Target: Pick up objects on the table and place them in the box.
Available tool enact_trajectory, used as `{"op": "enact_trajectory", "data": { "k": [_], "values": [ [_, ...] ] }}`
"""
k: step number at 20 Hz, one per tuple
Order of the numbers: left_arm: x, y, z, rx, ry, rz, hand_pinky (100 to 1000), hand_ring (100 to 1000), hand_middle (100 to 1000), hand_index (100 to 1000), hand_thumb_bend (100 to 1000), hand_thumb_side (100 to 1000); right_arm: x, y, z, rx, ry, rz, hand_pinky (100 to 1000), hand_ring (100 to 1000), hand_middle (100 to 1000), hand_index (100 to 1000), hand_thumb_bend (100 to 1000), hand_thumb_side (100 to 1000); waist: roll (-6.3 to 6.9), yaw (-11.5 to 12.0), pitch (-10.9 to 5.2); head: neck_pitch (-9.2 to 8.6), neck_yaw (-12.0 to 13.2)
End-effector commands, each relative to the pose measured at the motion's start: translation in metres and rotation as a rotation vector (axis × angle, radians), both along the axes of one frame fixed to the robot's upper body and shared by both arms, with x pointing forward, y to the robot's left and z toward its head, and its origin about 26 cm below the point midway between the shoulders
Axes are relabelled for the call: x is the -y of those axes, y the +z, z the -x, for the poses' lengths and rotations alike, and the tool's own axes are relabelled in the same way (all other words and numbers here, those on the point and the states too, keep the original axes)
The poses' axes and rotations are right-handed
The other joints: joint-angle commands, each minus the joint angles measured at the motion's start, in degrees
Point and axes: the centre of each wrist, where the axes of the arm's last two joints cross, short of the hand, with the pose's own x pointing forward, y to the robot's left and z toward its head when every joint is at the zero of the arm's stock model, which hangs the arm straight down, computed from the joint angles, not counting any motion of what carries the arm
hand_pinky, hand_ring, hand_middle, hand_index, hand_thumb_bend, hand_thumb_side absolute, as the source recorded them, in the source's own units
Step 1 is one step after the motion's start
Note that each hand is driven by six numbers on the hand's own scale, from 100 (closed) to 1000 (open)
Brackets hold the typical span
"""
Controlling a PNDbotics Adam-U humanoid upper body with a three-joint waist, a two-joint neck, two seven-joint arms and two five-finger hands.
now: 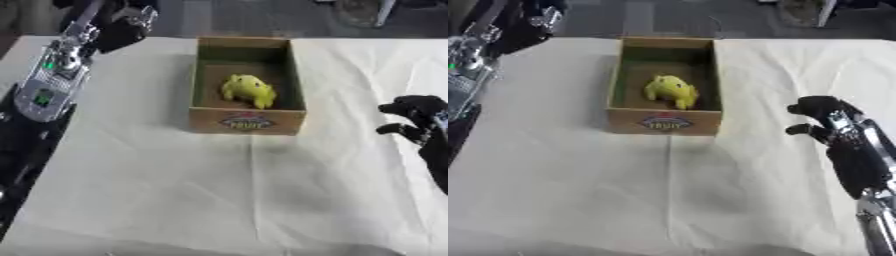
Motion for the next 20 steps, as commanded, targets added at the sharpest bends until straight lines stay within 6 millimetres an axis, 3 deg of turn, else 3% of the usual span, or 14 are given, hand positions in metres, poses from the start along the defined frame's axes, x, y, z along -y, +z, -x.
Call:
{"op": "enact_trajectory", "data": {
  "k": [1,10,20],
  "values": [
    [-0.01,0.01,0.015,0.019,0.006,0.075,775,677,636,760,100,470,0.006,0.008,-0.001,0.026,-0.016,0.018,625,805,637,721,100,697,-0.13,0.69,-0.86,0.49,-0.64],
    [-0.018,-0.032,0.042,-0.061,0.051,0.26,760,667,630,756,100,555,0.009,0.009,-0.001,0.03,-0.033,0.006,624,804,638,720,100,702,-0.54,3.5,-0.84,1.14,-1.6],
    [-0.014,-0.049,0.051,-0.097,0.068,0.323,761,666,628,755,100,586,0.01,0.008,0.0,0.028,-0.043,-0.005,623,804,638,719,100,708,-0.62,3.76,-0.83,1.28,-1.8]
  ]
}}
